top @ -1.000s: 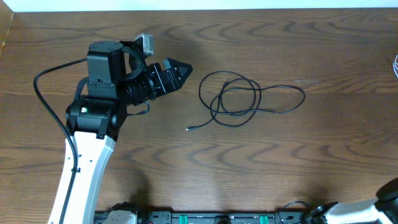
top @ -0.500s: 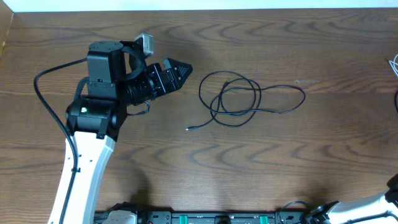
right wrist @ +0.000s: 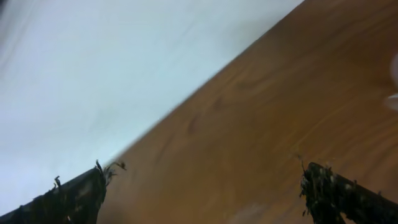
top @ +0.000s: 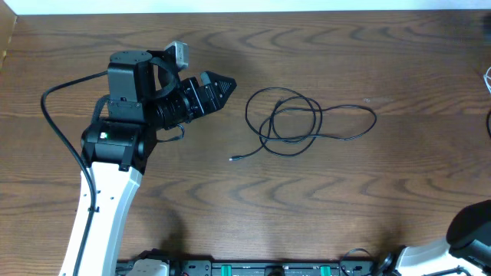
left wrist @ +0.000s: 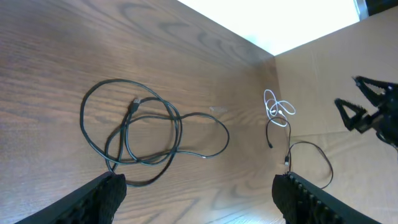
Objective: Untangle cables
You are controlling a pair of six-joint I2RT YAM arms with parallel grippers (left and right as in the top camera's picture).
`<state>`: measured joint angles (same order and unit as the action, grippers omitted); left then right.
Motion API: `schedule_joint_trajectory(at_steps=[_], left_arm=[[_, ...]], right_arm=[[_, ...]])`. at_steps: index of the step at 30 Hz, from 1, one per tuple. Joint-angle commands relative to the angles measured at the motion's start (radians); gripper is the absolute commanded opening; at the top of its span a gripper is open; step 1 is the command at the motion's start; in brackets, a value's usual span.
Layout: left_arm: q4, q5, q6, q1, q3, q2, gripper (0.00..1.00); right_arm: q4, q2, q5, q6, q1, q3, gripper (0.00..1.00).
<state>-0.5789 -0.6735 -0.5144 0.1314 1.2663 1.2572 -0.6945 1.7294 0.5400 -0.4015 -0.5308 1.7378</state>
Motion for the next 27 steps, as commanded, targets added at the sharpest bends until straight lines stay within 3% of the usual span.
schedule_joint_trajectory(at_steps=[1,6,16,27], left_arm=[[0.000,0.014,0.059,-0.004,0.008,0.011,0.81],[-0.016,0.097,0.076,-0.004,0.008,0.011,0.81],[-0.138,0.402,0.076,-0.004,0.008,0.011,0.81],[-0.172,0.440,0.076,-0.004,0.008,0.011,0.81]], right_arm=[[-0.066,-0.009,-0.044,0.129,0.103,0.012,0.99],[-0.100,0.006,-0.042,0.283,0.271,-0.007,0.99],[-0.137,0.136,-0.123,0.337,0.521,-0.037,0.87],[-0.172,0.292,-0.272,0.277,0.664,-0.037,0.82]])
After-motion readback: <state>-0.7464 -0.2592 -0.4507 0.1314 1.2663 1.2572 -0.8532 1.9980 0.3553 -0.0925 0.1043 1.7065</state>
